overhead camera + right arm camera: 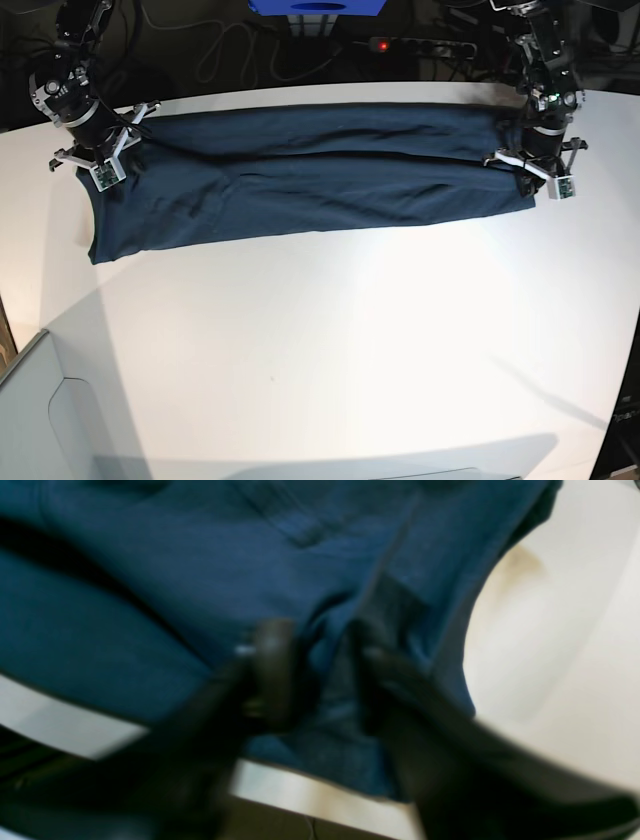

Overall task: Fold the T-shirt properly
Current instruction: 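Grasp both ends of the long shirt strip with both grippers, then carry the strip end in the left gripper toward the right gripper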

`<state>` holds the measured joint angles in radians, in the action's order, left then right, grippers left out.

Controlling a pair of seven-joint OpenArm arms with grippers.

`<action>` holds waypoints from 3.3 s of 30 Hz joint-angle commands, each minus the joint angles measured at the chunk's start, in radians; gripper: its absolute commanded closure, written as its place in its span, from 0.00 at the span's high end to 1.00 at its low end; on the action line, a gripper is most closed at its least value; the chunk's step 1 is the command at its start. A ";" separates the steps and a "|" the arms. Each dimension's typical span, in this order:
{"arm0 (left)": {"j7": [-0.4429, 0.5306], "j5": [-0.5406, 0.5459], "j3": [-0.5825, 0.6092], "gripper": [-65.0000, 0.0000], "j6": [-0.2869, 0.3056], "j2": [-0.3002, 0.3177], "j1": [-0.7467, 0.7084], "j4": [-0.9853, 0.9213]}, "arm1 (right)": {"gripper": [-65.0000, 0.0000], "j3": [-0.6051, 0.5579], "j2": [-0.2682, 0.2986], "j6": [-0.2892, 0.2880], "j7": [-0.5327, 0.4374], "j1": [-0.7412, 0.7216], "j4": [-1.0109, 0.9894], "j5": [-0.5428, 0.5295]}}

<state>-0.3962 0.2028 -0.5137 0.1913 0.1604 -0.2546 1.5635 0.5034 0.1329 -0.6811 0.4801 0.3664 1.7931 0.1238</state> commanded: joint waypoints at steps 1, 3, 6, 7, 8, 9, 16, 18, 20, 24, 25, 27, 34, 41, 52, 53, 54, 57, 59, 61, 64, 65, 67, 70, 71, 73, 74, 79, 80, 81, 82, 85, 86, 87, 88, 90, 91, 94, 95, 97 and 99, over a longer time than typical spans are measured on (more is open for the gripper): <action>0.021 0.004 -0.006 0.00 -0.008 0.014 0.004 0.015 | 0.43 0.007 0.014 -0.017 -0.017 -0.004 0.021 -0.009; 0.021 0.004 -0.006 0.07 -0.013 0.014 0.002 0.019 | 0.56 0.016 0.014 -0.017 -0.024 -0.004 0.024 -0.014; 0.021 0.004 -0.006 0.23 -0.009 0.014 -0.001 0.022 | 0.67 0.067 0.007 -0.017 -0.024 -0.004 0.046 -0.016; 0.021 0.004 -0.007 0.26 -0.008 0.014 -0.001 0.024 | 0.67 0.068 0.007 -0.017 -0.024 -0.005 0.058 -0.016; 0.021 0.004 -0.009 0.29 -0.008 0.014 -0.001 0.024 | 0.67 0.068 0.007 -0.017 -0.024 -0.011 0.070 -0.016; 0.021 0.004 -0.010 0.31 -0.008 0.014 -0.001 0.024 | 0.67 0.068 0.006 -0.017 -0.017 -0.016 0.083 -0.016; 0.026 0.004 -0.053 0.45 -0.009 0.008 -0.016 0.067 | 0.67 0.045 -0.039 -0.017 -0.017 -0.057 0.047 -0.009; 0.023 0.004 -0.070 0.49 -0.008 -0.003 -0.010 0.055 | 0.67 0.041 -0.045 -0.017 -0.017 -0.074 0.011 -0.009; 0.024 0.004 -0.069 0.51 -0.008 -0.003 -0.010 0.035 | 0.67 0.031 -0.046 -0.017 -0.019 -0.088 -0.036 -0.009; 0.027 0.004 -0.069 0.52 -0.008 -0.014 -0.010 0.016 | 0.67 0.013 -0.040 -0.017 -0.024 -0.108 -0.117 -0.009; 0.024 0.004 -0.067 0.52 -0.008 -0.014 -0.010 0.013 | 0.67 0.013 -0.040 -0.017 -0.025 -0.109 -0.128 -0.009; 0.023 0.004 -0.067 0.52 -0.008 -0.014 -0.016 0.013 | 0.67 0.013 -0.031 -0.017 -0.025 -0.109 -0.138 -0.009; 0.021 0.088 -0.066 0.52 -0.008 -0.015 -0.056 0.012 | 0.67 0.013 -0.026 -0.017 -0.025 -0.109 -0.141 -0.009; 0.021 0.146 -0.066 0.52 -0.008 -0.015 -0.107 0.010 | 0.67 0.013 -0.026 -0.017 -0.025 -0.109 -0.141 -0.009; 0.030 0.145 -0.062 0.39 -0.006 -0.028 -0.102 -0.088 | 0.67 -0.022 -0.026 -0.017 -0.024 -0.106 -0.141 -0.009; 0.032 0.145 -0.052 0.32 -0.006 -0.025 -0.102 -0.094 | 0.67 -0.022 -0.026 -0.017 -0.024 -0.106 -0.141 -0.009; 0.032 0.145 -0.043 0.26 -0.006 -0.023 -0.101 -0.096 | 0.67 -0.022 -0.026 -0.017 -0.022 -0.106 -0.141 -0.009; 0.032 0.145 -0.026 0.08 -0.006 -0.017 -0.101 -0.094 | 0.67 -0.021 -0.026 -0.017 -0.022 -0.108 -0.141 -0.008; 0.033 0.145 -0.024 0.01 -0.006 -0.017 -0.094 -0.087 | 0.67 -0.018 -0.026 -0.017 -0.024 -0.108 -0.144 -0.008; 0.033 0.145 -0.027 0.00 -0.006 -0.017 -0.084 -0.082 | 0.67 -0.016 -0.025 -0.017 -0.024 -0.111 -0.163 -0.008; 0.033 0.145 -0.032 0.00 -0.006 -0.015 -0.082 -0.059 | 0.67 -0.015 -0.008 -0.017 -0.025 -0.122 -0.200 -0.008; 0.033 0.145 -0.032 0.00 -0.006 -0.015 -0.082 -0.034 | 0.67 -0.015 -0.003 -0.017 -0.025 -0.122 -0.214 -0.008; 0.032 0.145 -0.033 0.00 -0.006 -0.015 -0.087 0.031 | 0.67 -0.015 0.000 -0.017 -0.025 -0.123 -0.227 -0.008; 0.021 0.145 -0.030 0.00 -0.006 -0.029 -0.093 0.153 | 0.67 -0.015 0.001 -0.017 -0.025 -0.123 -0.229 -0.008; 0.021 0.145 -0.024 0.00 -0.008 -0.040 -0.107 0.190 | 0.67 -0.015 0.001 -0.017 -0.025 -0.123 -0.229 -0.008; 0.021 0.145 -0.023 0.00 -0.008 -0.071 -0.124 0.268 | 0.67 -0.015 0.001 -0.017 -0.025 -0.123 -0.227 -0.008; 0.021 0.142 -0.021 0.00 -0.008 -0.094 -0.130 0.305 | 0.67 -0.015 0.001 -0.017 -0.025 -0.123 -0.227 -0.008; 0.019 0.134 0.114 0.00 -0.013 -0.157 -0.147 0.384 | 0.67 -0.018 0.001 -0.017 -0.025 -0.123 -0.226 -0.008; 0.019 0.134 0.157 0.00 -0.016 -0.158 -0.148 0.383 | 0.67 -0.018 0.001 -0.017 -0.025 -0.123 -0.226 -0.008; 0.021 0.134 0.195 0.00 -0.016 -0.160 -0.148 0.377 | 0.67 -0.016 0.001 -0.017 -0.025 -0.123 -0.226 -0.008; 0.021 0.134 0.237 0.00 -0.017 -0.160 -0.145 0.374 | 0.67 -0.016 0.001 -0.017 -0.025 -0.123 -0.226 -0.008; 0.027 0.134 0.333 0.00 -0.019 -0.161 -0.139 0.352 | 0.67 -0.016 0.001 -0.017 -0.025 -0.123 -0.226 -0.008; 0.029 0.133 0.367 0.00 -0.025 -0.161 -0.137 0.340 | 0.67 -0.016 0.001 -0.017 -0.025 -0.123 -0.226 -0.008; 0.030 0.133 0.399 0.00 -0.054 -0.161 -0.131 0.326 | 0.67 -0.016 0.001 -0.017 -0.025 -0.123 -0.226 -0.008; 0.030 0.133 0.432 0.00 -0.086 -0.161 -0.119 0.317 | 0.67 -0.016 0.001 -0.017 -0.025 -0.123 -0.226 -0.008; 0.032 0.133 0.507 0.00 -0.145 -0.152 -0.101 0.282 | 0.67 -0.016 0.001 -0.017 -0.025 -0.123 -0.226 -0.008; 0.032 0.133 0.539 0.00 -0.158 -0.149 -0.090 0.262 | 0.67 -0.018 0.001 -0.017 -0.025 -0.123 -0.226 -0.008; 0.032 0.133 0.605 0.00 -0.171 -0.150 -0.045 0.211 | 0.67 -0.018 0.001 -0.017 -0.025 -0.123 -0.226 -0.008; 0.032 0.133 0.626 0.00 -0.171 -0.154 -0.036 0.197 | 0.67 -0.021 0.001 -0.017 -0.025 -0.123 -0.226 -0.008; 0.032 0.133 0.668 0.00 -0.171 -0.155 -0.012 0.174 | 0.67 -0.021 0.001 -0.017 -0.025 -0.123 -0.226 -0.008; 0.032 0.133 0.709 0.00 -0.171 -0.158 0.008 0.153 | 0.67 -0.021 0.001 -0.017 -0.025 -0.123 -0.226 -0.008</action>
<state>-0.3862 0.3260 0.1940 0.0109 0.0109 -0.2539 1.7000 0.4812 0.1242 -0.6811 0.4519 0.2443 1.5574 0.1116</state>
